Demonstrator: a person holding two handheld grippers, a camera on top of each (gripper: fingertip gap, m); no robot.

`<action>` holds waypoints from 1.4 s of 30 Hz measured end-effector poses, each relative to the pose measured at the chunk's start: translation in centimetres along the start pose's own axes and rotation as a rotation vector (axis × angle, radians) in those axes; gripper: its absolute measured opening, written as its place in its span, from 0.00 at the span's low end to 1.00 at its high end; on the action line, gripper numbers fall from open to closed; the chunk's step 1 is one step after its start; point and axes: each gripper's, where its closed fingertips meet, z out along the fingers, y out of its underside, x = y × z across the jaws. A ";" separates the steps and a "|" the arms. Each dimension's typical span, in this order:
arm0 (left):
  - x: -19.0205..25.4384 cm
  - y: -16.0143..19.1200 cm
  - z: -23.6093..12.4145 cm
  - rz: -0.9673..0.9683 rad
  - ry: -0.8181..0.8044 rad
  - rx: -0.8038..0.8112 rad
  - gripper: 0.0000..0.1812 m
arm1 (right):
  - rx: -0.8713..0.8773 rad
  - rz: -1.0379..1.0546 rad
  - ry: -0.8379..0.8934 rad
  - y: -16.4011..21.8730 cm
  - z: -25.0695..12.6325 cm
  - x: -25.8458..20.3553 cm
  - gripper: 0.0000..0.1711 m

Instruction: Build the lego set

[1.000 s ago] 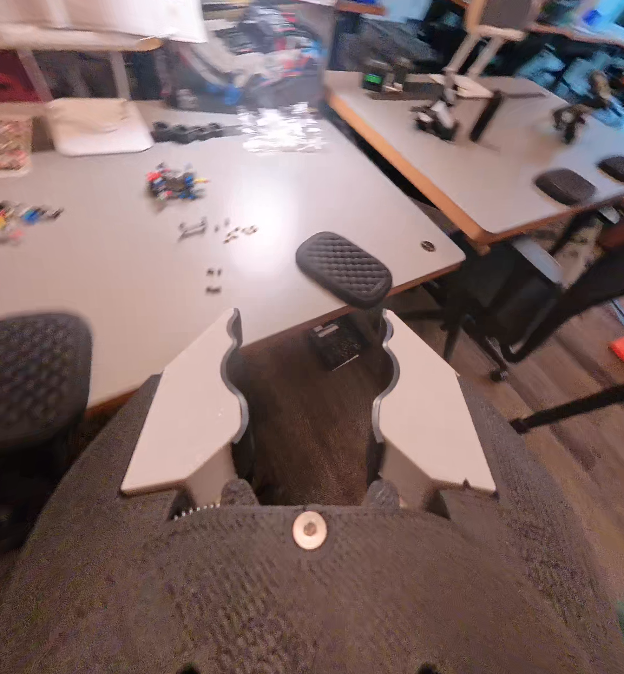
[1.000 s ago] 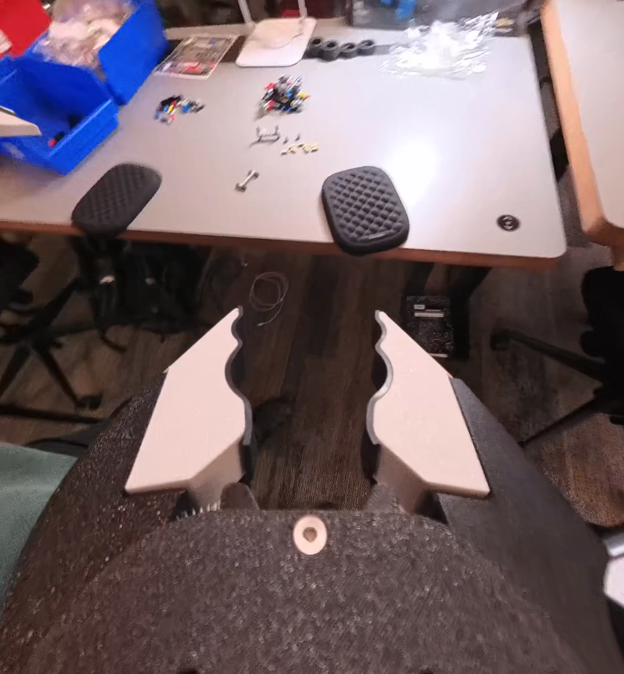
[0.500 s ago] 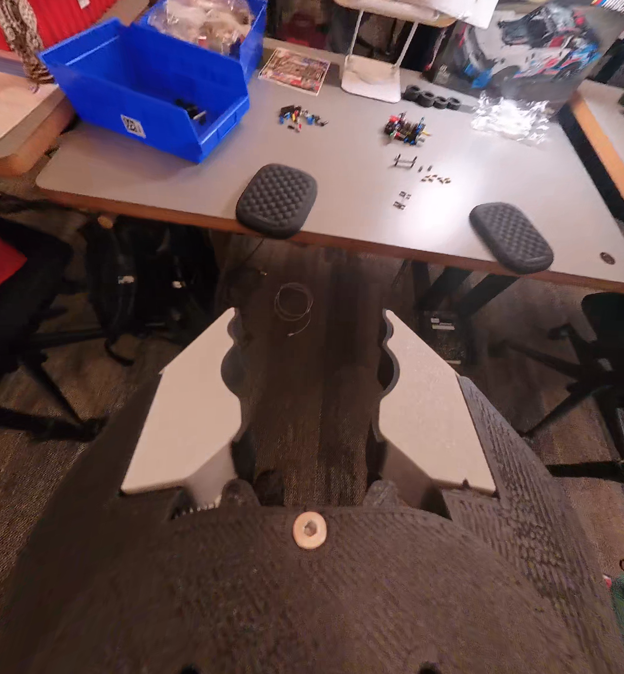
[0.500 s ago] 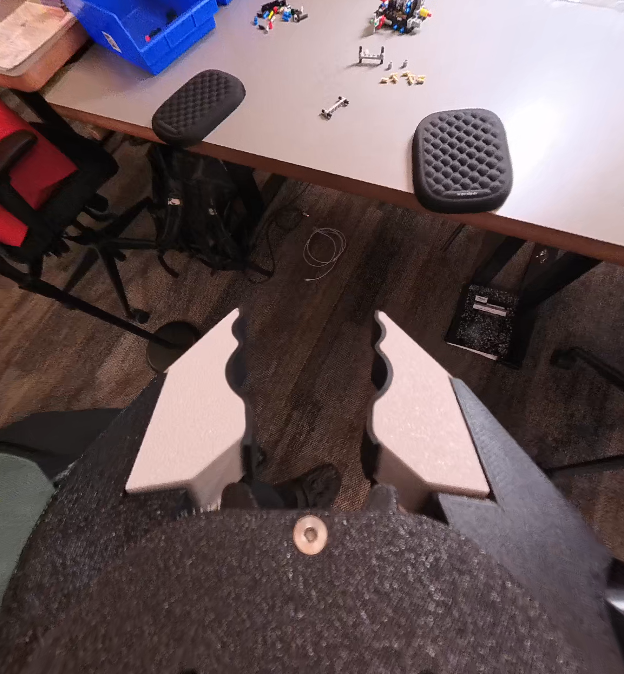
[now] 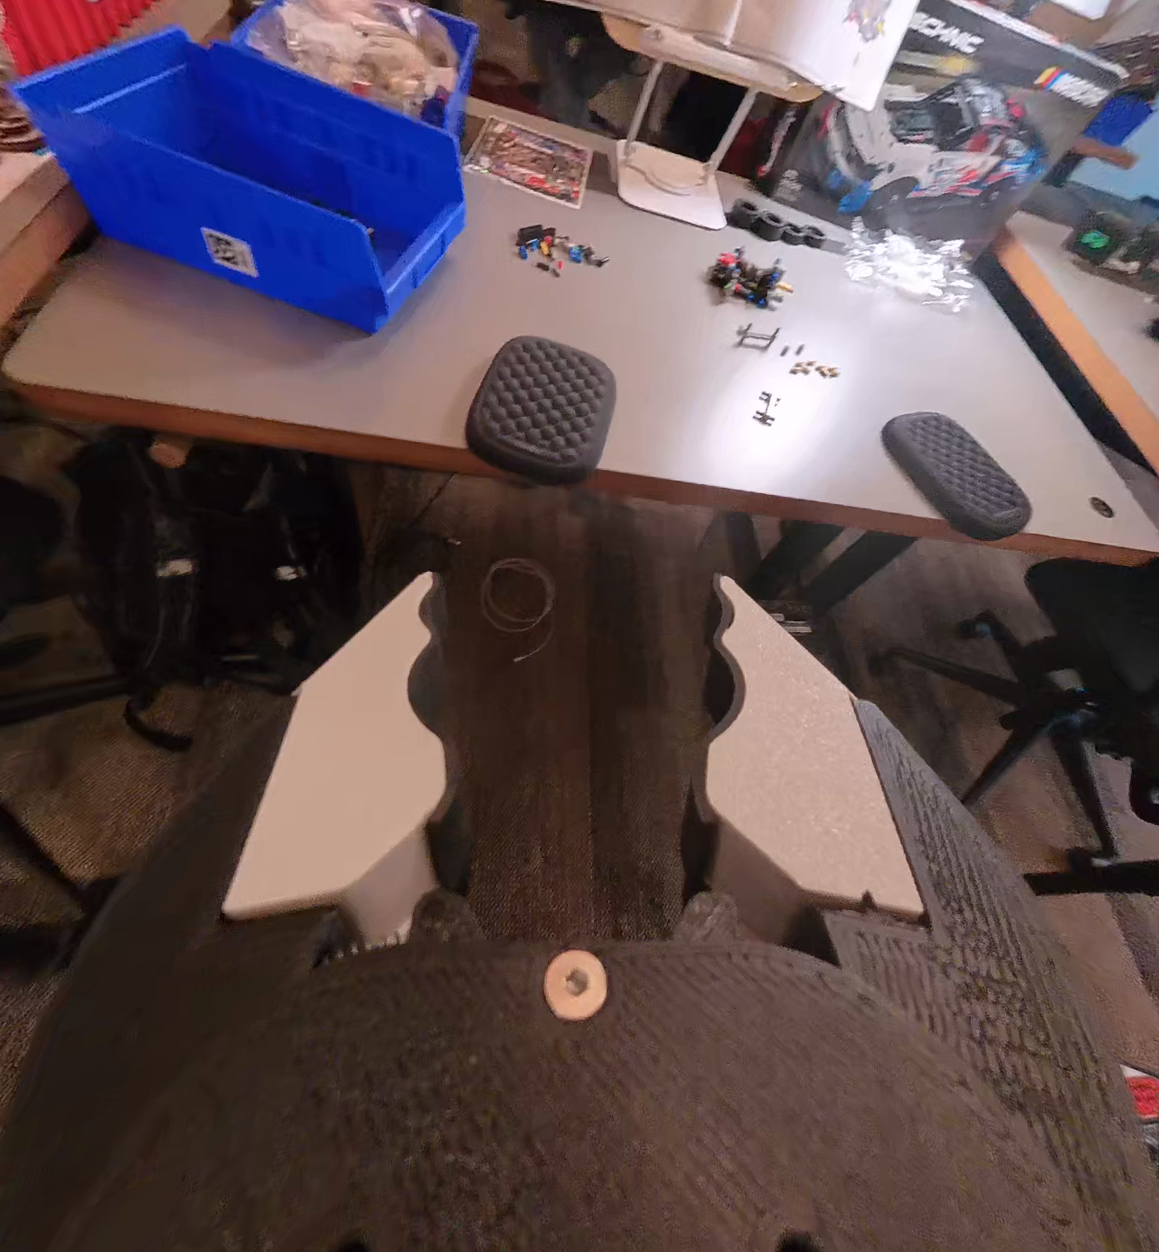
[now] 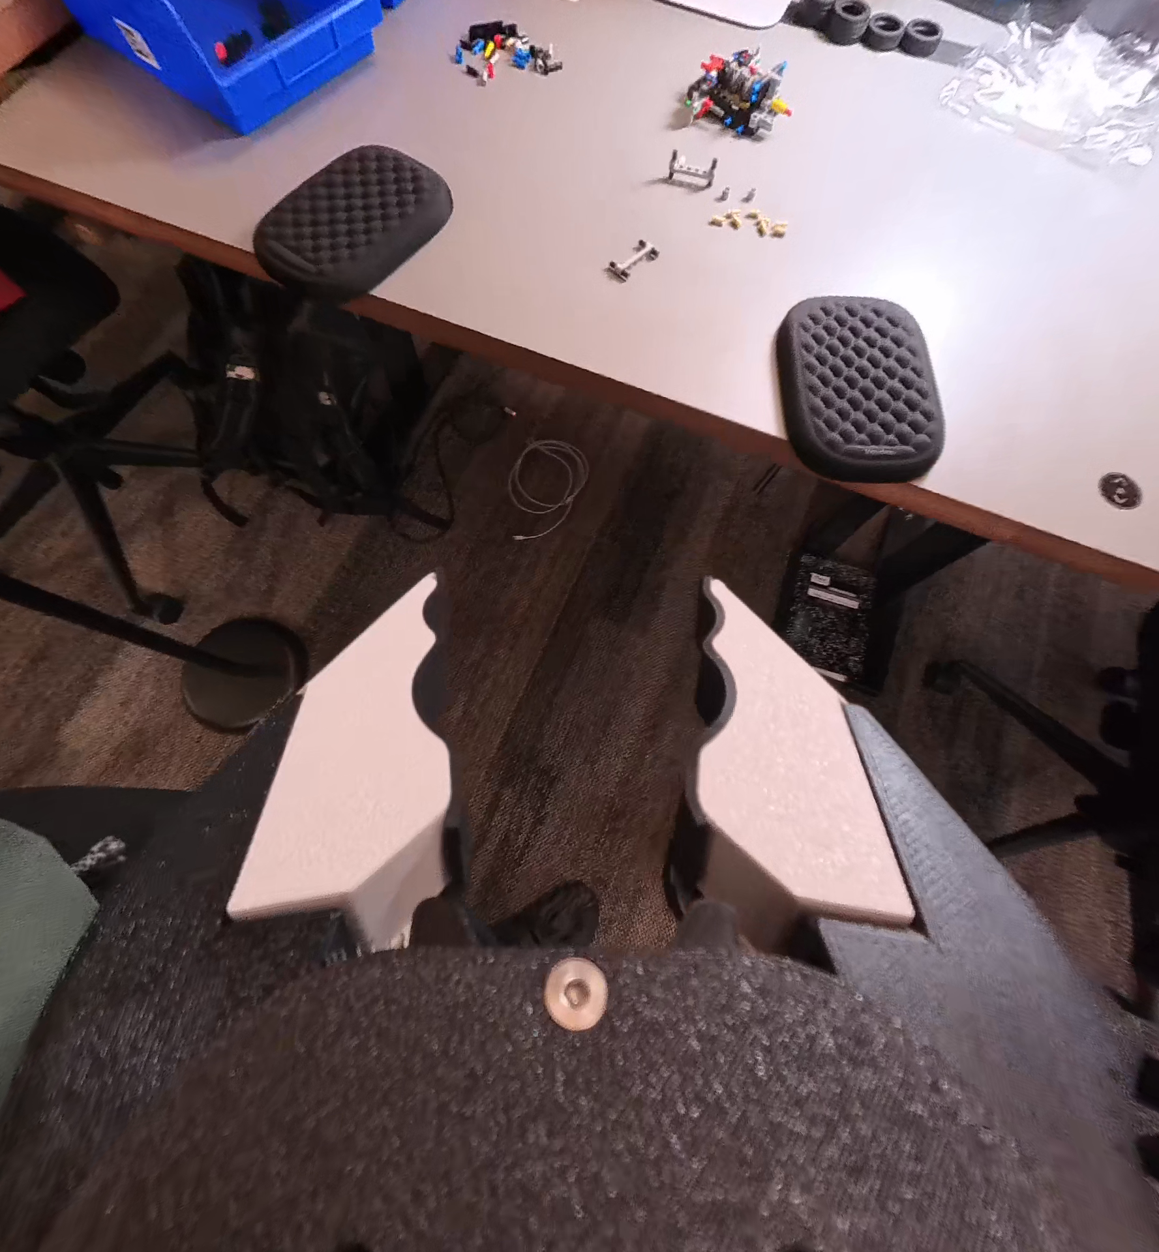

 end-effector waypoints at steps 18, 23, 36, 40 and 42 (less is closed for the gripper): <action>5.2 -6.8 18.9 0.153 0.143 -0.157 0.38 | 0.125 0.022 0.003 -11.5 7.9 -6.2 0.36; 7.4 -10.7 24.1 0.250 0.080 -0.115 0.38 | 0.204 -0.052 -0.129 -16.7 12.9 -5.1 0.32; 15.3 -17.6 35.9 0.327 0.001 -0.090 0.30 | 0.335 -0.204 -0.428 -28.1 19.1 -2.1 0.24; 16.3 -17.3 39.4 0.385 -0.021 -0.141 0.22 | 0.364 -0.191 -0.595 -30.4 18.1 -4.2 0.06; 16.7 -17.0 41.3 0.413 -0.024 -0.165 0.15 | 0.379 -0.219 -0.606 -31.3 18.4 -4.9 0.01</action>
